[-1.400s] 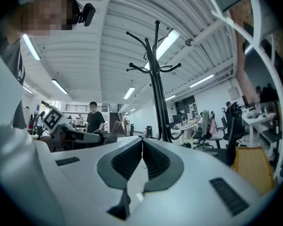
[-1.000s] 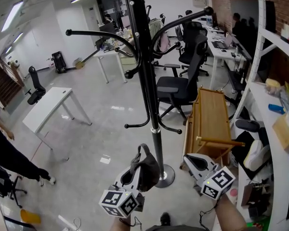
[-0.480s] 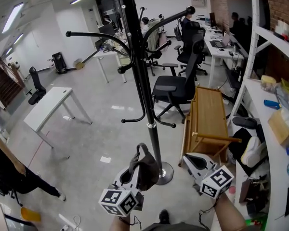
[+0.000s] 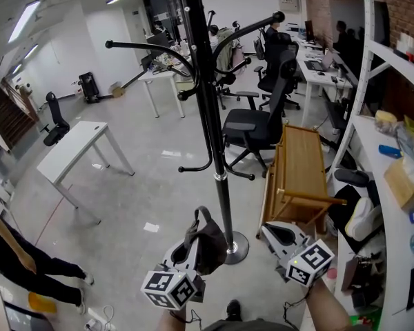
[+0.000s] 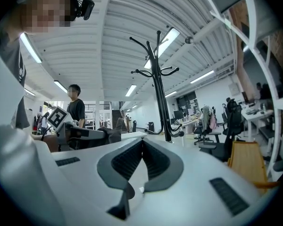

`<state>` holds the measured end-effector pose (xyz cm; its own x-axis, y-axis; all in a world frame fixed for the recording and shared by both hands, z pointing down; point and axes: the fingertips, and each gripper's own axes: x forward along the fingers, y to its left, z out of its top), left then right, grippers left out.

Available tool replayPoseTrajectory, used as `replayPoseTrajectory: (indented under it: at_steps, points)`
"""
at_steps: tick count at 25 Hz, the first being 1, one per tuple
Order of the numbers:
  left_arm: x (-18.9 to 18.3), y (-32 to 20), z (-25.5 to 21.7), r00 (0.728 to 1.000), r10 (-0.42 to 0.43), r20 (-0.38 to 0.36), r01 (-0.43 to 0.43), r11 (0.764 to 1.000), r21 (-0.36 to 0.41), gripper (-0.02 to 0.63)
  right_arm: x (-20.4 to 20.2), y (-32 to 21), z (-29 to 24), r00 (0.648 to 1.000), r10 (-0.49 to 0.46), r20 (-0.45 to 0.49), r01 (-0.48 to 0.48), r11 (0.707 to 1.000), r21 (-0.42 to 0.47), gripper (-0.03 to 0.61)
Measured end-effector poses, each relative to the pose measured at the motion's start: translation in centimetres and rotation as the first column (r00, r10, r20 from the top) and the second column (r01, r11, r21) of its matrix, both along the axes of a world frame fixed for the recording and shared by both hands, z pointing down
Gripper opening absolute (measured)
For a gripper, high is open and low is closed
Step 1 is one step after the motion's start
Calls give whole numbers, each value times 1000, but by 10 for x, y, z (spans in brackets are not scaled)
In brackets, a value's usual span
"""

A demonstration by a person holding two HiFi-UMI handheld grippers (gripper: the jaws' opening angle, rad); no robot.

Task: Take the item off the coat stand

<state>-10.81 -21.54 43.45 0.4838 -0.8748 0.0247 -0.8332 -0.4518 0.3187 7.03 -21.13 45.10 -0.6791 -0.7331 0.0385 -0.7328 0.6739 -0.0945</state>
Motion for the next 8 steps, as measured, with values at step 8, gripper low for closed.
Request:
replayPoseTrajectory:
  at_steps: [8]
  points:
    - [-9,1,-2,1000,-9,-14,9,1000,-1,23,-12,1,-5,1000,-19,13,19,1000,3,8]
